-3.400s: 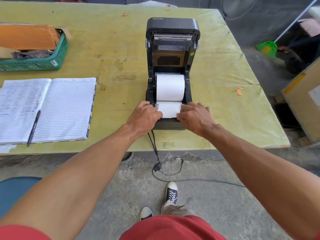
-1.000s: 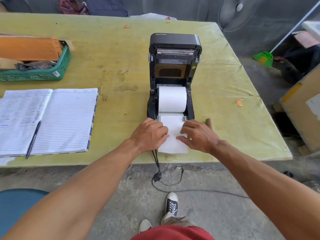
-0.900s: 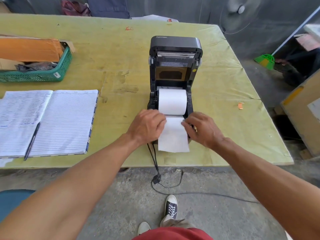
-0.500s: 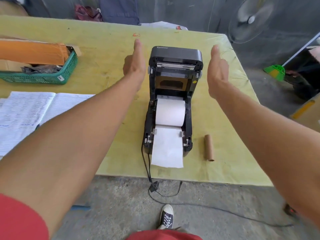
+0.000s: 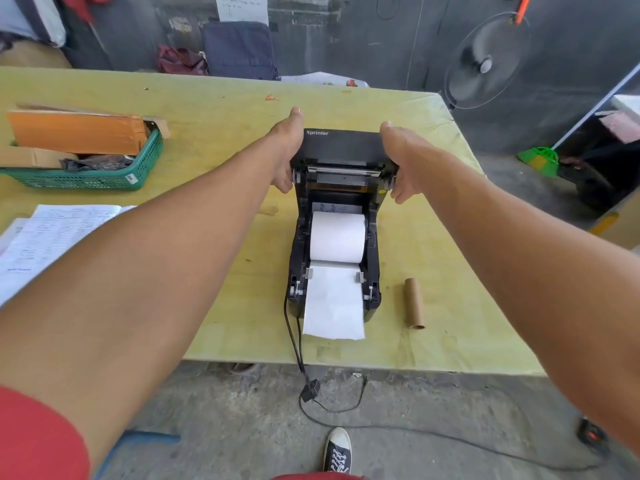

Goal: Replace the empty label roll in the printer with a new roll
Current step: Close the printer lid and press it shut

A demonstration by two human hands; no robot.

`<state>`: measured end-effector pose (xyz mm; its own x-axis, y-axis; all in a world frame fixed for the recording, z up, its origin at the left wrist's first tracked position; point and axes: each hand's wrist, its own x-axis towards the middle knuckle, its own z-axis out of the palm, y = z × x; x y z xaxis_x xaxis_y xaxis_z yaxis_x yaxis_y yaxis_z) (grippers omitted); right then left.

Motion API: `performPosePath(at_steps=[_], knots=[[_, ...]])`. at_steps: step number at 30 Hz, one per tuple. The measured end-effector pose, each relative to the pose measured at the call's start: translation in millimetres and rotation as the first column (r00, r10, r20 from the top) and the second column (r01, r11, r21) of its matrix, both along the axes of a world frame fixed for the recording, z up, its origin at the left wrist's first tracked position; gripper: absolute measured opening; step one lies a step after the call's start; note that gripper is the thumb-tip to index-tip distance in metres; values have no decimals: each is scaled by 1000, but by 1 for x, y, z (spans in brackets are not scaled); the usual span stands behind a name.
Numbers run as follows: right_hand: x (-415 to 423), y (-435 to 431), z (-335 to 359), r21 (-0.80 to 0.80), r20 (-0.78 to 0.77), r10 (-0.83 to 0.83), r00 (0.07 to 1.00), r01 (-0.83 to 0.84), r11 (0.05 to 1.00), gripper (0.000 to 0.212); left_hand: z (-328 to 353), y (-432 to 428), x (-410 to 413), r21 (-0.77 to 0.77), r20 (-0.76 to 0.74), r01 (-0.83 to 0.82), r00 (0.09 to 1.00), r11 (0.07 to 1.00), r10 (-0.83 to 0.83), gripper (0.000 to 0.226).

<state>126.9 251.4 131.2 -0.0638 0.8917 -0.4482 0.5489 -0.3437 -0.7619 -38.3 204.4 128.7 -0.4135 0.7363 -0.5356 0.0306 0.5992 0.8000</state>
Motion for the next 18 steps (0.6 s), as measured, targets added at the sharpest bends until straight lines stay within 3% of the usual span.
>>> performPosePath(at_steps=[6, 11, 18], knots=[[8, -36, -13, 71, 96, -23, 995, 16, 997, 67, -7, -29, 3, -74, -84, 42, 995, 996, -48, 87], [19, -73, -33, 27, 87, -47, 995, 45, 999, 65, -23, -67, 18, -81, -57, 18, 998, 997, -22, 24], [33, -117, -71, 105, 64, 24, 998, -31, 994, 34, -61, -111, 35, -30, -12, -39, 999, 999, 38, 41]])
